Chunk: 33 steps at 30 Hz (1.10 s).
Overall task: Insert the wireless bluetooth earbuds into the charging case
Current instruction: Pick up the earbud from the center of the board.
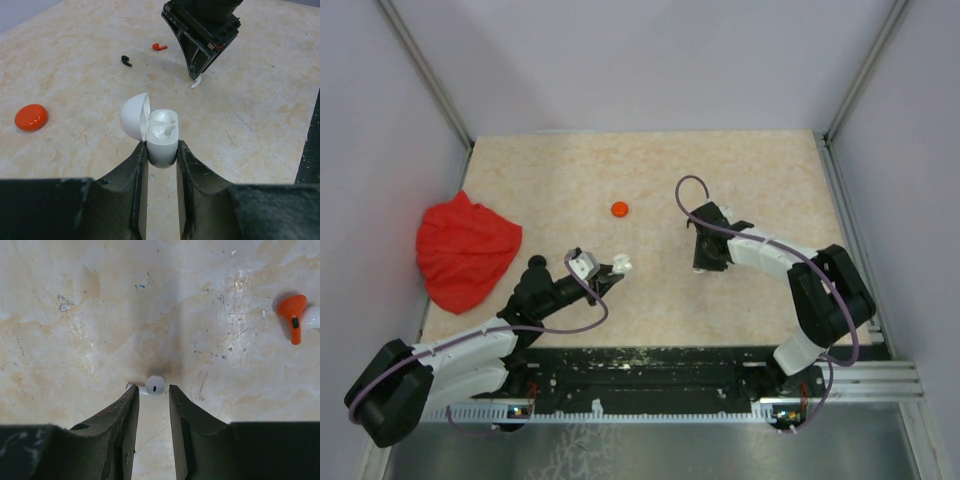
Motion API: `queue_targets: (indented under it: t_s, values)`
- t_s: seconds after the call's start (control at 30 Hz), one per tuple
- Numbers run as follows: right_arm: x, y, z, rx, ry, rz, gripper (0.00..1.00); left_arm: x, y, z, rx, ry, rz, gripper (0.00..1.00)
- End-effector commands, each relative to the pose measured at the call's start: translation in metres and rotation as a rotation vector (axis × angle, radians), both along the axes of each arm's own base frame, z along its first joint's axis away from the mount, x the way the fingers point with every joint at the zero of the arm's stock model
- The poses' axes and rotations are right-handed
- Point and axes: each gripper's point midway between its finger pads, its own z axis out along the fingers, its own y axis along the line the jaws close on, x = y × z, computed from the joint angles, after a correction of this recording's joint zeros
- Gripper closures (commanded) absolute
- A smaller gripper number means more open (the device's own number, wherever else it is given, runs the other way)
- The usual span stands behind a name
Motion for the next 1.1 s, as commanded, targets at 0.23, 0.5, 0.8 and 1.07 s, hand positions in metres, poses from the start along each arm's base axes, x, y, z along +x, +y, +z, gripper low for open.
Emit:
queue_targets:
  t_s: [0.23,0.5,0.8,1.07]
  values:
    - [0.011,0.002,-0.013,0.005,-0.013,-0.045,0.73,-0.002,-0.002,0.005,-0.008,-0.015,-0.016,0.99]
    - [0.007,0.001,-0.02,-0.01,0.008,-0.022,0.79,-0.003,-0.002,0.006,-0.011,-0.014,-0.02,0.99]
    - [0.015,0.006,0.01,-0.047,-0.087,0.063,0.89,-0.005,-0.005,0.008,-0.036,-0.002,-0.029,0.99]
    - [0.026,0.025,0.078,-0.095,-0.272,0.177,0.92,-0.005,-0.002,0.013,-0.106,-0.024,-0.01,0.99]
